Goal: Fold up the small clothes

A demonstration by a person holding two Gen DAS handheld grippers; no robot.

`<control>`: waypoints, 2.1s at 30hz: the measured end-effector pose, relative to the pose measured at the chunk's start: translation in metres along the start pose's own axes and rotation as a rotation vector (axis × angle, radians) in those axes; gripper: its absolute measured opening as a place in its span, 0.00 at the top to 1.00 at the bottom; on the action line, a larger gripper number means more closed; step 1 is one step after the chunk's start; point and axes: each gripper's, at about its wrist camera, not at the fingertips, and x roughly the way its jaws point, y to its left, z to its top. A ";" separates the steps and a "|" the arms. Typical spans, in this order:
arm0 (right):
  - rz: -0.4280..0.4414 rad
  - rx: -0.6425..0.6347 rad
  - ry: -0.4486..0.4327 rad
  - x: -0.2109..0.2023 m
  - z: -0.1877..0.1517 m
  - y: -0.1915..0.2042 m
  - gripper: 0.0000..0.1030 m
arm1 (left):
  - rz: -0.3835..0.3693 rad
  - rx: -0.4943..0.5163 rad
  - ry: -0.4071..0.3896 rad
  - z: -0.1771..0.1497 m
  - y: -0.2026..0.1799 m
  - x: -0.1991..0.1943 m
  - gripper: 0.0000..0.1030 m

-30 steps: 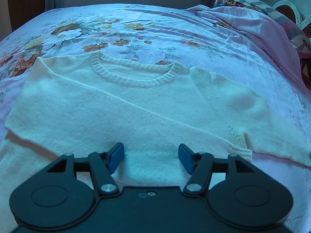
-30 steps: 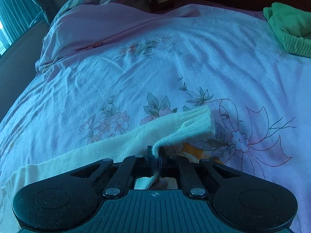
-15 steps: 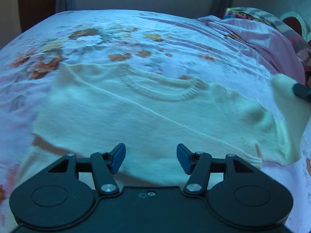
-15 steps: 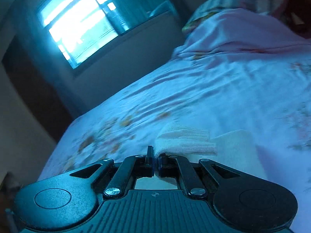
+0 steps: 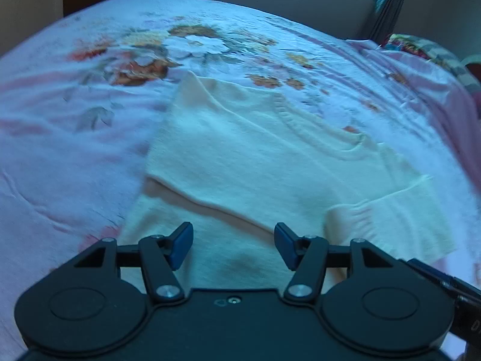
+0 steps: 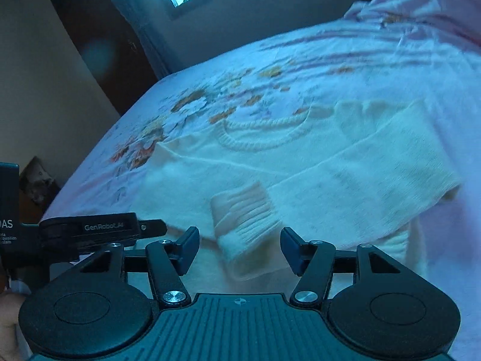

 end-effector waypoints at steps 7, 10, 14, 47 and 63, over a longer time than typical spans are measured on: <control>-0.117 0.078 -0.065 -0.028 0.001 -0.036 0.42 | -0.194 -0.064 0.069 -0.009 -0.022 0.009 0.43; -0.131 0.087 -0.071 -0.040 -0.005 -0.045 0.42 | -0.223 -0.033 0.066 -0.011 -0.042 0.010 0.43; -0.139 0.118 -0.072 -0.047 -0.010 -0.056 0.42 | -0.227 0.065 0.080 -0.019 -0.074 0.017 0.43; -0.080 0.045 0.007 0.036 0.004 -0.004 0.42 | -0.065 -0.179 -0.032 -0.028 0.066 -0.033 0.53; 0.301 0.058 0.086 0.062 -0.017 0.083 0.42 | -0.073 -0.260 -0.040 -0.010 0.105 -0.043 0.52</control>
